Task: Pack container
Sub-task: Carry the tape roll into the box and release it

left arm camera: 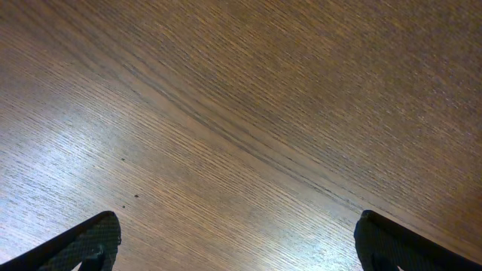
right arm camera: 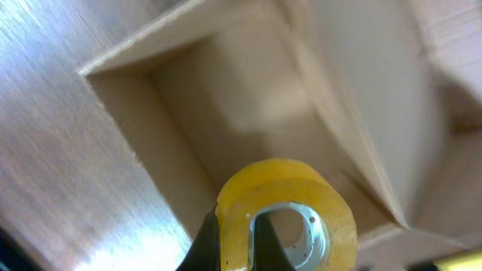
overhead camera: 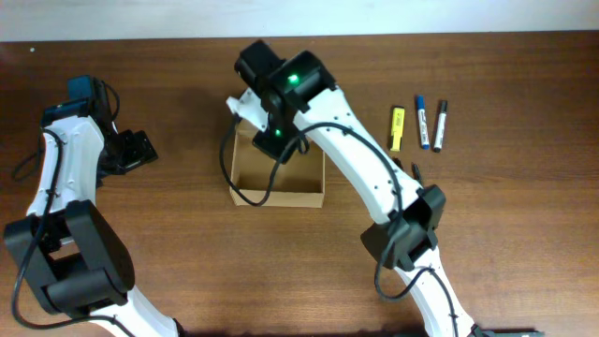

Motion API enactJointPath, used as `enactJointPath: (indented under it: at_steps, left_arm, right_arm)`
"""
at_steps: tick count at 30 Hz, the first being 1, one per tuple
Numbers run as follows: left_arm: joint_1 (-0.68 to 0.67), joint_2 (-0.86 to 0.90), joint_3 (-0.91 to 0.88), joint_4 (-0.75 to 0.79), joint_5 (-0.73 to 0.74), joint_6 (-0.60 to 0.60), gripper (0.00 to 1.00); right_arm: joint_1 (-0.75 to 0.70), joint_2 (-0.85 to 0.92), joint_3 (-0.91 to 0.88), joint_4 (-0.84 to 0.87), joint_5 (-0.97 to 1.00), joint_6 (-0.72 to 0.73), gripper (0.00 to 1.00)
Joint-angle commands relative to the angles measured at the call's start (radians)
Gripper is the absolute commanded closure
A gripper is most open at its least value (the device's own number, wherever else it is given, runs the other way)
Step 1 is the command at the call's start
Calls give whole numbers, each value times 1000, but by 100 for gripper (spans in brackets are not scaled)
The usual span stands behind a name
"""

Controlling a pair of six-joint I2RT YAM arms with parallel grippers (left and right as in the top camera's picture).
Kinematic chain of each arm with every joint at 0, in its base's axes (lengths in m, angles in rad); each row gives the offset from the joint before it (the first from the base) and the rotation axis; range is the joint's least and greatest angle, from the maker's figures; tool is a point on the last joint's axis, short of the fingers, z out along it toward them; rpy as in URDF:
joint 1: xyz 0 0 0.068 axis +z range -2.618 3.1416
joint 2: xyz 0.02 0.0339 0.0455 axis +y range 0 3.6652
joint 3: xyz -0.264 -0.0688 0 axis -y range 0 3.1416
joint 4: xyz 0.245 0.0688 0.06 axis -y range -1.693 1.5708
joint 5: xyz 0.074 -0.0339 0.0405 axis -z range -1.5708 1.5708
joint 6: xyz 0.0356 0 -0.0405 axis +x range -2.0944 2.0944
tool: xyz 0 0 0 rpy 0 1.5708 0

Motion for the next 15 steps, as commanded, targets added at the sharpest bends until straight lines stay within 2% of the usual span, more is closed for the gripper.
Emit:
enactJointPath:
  at_steps: [1,6,12,14,15]
  left_arm:
    - [2,-2,-3,-1,7,12,0]
    - [2,-2,-3,-1,7,12,0]
    - [2,-2,-3,-1,7,12,0]
    - [2,-2,-3,-1,7,12,0]
    - [2,-2,-3,-1,7,12,0]
  right_arm:
    - [0,-9,-168,73,-69,-31,96]
    - [0,-9,-382,227,-69,-30,96]
    - [0,-9,-515,326,-69,12,96]
    - [0,-9,-515,321,-69,23,89]
    - [2,-15,-508,316,-67,23,78]
